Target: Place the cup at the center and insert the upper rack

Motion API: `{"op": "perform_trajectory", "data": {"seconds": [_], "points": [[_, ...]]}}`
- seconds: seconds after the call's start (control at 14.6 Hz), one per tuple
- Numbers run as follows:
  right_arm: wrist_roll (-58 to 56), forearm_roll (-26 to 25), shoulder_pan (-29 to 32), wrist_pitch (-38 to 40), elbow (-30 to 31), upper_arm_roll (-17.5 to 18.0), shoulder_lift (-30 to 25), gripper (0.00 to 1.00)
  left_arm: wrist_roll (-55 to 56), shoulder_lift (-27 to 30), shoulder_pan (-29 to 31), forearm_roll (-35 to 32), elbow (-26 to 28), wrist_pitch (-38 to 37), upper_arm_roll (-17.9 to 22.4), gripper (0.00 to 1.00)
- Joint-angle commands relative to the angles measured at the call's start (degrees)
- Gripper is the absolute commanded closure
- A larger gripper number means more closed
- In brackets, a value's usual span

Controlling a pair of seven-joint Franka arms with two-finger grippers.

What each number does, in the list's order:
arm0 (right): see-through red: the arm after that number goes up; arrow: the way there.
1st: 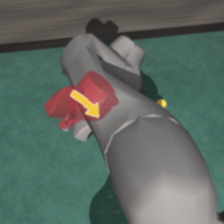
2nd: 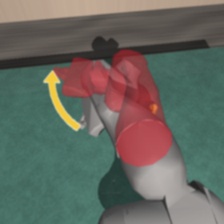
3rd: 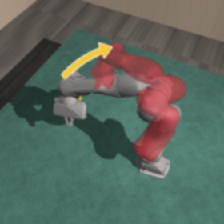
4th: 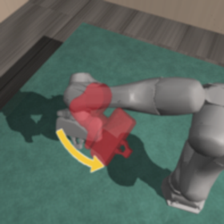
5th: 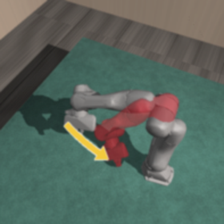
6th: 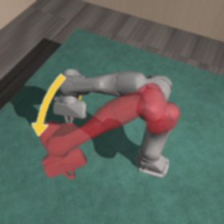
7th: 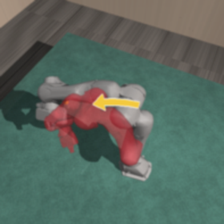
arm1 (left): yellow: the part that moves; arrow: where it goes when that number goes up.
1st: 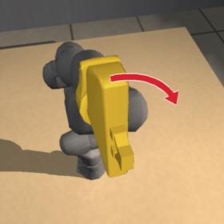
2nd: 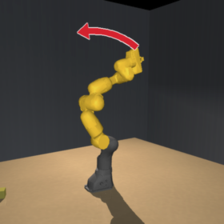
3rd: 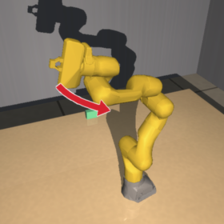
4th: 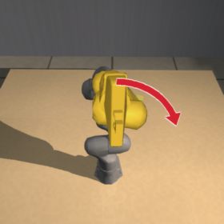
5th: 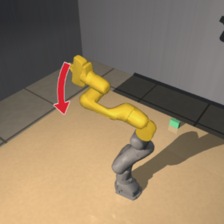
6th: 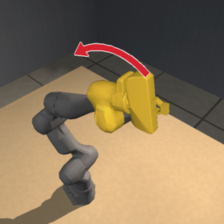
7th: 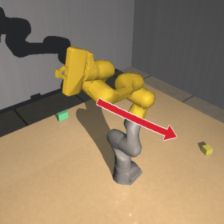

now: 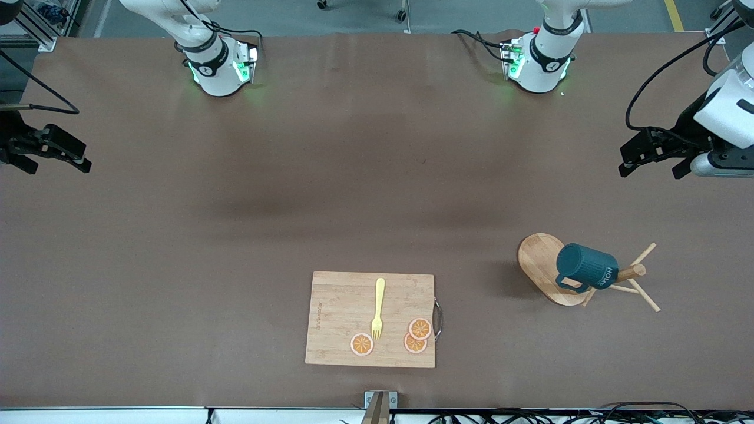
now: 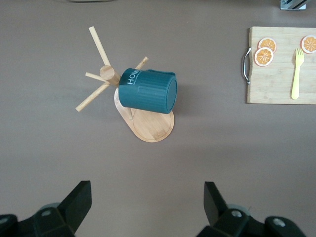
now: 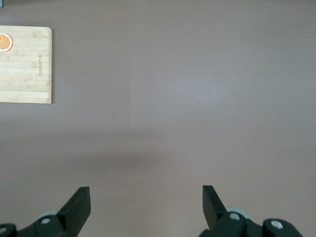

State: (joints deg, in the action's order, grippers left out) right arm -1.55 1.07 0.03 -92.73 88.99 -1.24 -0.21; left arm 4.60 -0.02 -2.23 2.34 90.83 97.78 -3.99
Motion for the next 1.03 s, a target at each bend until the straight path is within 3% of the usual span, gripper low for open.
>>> {"op": "perform_trajectory", "data": {"seconds": [0.0,0.48,0.69,0.96], "points": [[-0.2,-0.9,-0.03,-0.35,0.57,0.19,-0.58,0.0,-0.2,0.9,-0.14,-0.41,-0.12,-0.13,0.21,0.0],[-0.12,-0.81,0.06,-0.35,0.66,0.19,-0.58,0.0,-1.34,0.73,0.12,0.38,-1.44,0.13,0.21,0.0],[-0.12,-0.81,-0.03,-0.35,0.57,0.19,-0.58,0.0,-0.73,0.73,0.03,0.73,-1.44,-4.07,0.21,0.0],[-0.12,-0.81,-0.03,-0.26,0.57,0.19,-0.58,0.0,-0.38,0.64,0.12,1.08,-1.79,-4.35,0.21,0.0]]}}
